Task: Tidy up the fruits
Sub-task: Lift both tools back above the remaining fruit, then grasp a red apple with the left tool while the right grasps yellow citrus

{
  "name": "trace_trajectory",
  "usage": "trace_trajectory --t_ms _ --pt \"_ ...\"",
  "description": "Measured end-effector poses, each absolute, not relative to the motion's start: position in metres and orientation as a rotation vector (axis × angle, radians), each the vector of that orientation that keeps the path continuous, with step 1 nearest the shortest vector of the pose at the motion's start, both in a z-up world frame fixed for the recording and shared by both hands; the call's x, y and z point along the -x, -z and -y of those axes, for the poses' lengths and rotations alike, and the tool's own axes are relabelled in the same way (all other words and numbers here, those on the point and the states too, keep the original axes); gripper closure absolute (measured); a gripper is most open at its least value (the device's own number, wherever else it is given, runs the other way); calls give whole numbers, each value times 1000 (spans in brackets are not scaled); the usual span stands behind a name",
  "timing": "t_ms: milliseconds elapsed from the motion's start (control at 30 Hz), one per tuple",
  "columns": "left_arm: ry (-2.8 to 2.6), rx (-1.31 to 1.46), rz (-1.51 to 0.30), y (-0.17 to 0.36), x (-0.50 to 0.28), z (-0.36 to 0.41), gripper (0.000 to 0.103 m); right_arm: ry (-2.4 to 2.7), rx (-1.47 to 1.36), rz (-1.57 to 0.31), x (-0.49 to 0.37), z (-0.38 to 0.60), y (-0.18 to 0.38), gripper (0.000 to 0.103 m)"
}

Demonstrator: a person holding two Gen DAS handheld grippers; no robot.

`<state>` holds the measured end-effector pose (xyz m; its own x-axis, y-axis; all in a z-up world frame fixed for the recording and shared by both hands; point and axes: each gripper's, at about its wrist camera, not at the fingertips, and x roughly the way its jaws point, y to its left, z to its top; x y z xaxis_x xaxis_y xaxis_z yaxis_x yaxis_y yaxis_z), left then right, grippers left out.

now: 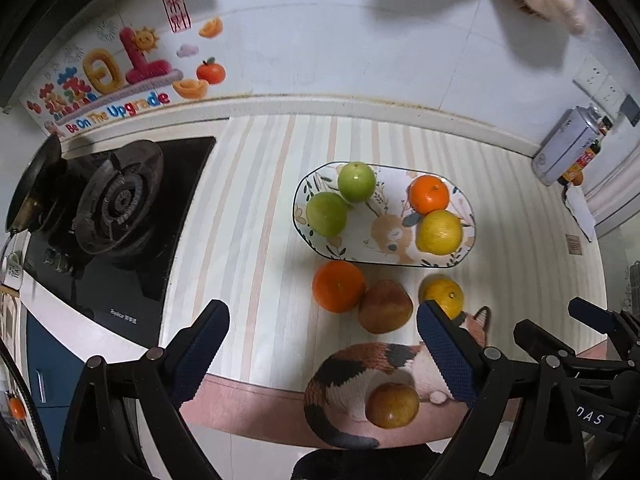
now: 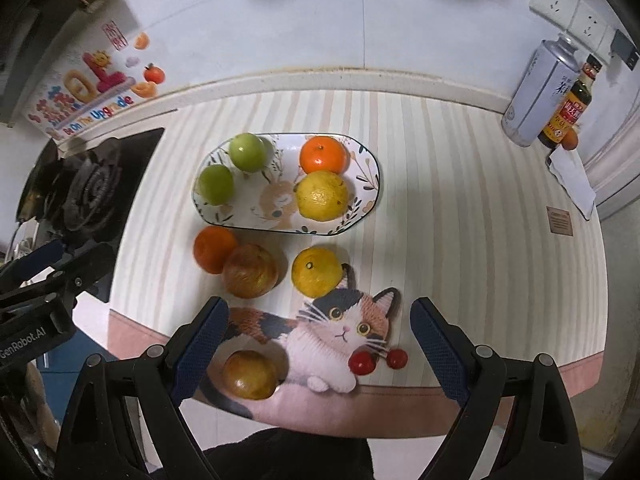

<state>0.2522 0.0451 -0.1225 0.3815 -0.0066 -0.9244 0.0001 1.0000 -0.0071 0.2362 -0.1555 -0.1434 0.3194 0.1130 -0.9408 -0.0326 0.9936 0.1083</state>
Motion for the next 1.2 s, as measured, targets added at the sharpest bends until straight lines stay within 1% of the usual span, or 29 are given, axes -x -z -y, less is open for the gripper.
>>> trace_trajectory --t_ms 367,633,733,767,833,967,1067,1200 --pt "23 33 -1121 93 -223 -37 7 -115 -89 -1164 -206 157 100 9" --pt "30 33 -1125 94 -224 -36 7 -137 -138 -1170 -213 161 104 9" --pt "38 19 -1137 102 -232 -34 5 -143 -163 -1188 -222 165 118 9" --pt "32 10 -1143 107 -236 -34 1 -138 -177 -1205 -227 167 128 9" --pt "20 3 -1162 119 -244 -35 1 -131 -201 -1231 -234 172 144 9" --pt "-15 10 -1259 156 -268 -41 1 -117 -262 -1301 -254 181 189 9" --pt "-19 73 -1341 187 -284 -50 1 -112 -321 -1353 -270 187 229 9" --pt "-24 136 -1406 219 -297 -56 1 -113 -384 -1422 -293 187 277 17"
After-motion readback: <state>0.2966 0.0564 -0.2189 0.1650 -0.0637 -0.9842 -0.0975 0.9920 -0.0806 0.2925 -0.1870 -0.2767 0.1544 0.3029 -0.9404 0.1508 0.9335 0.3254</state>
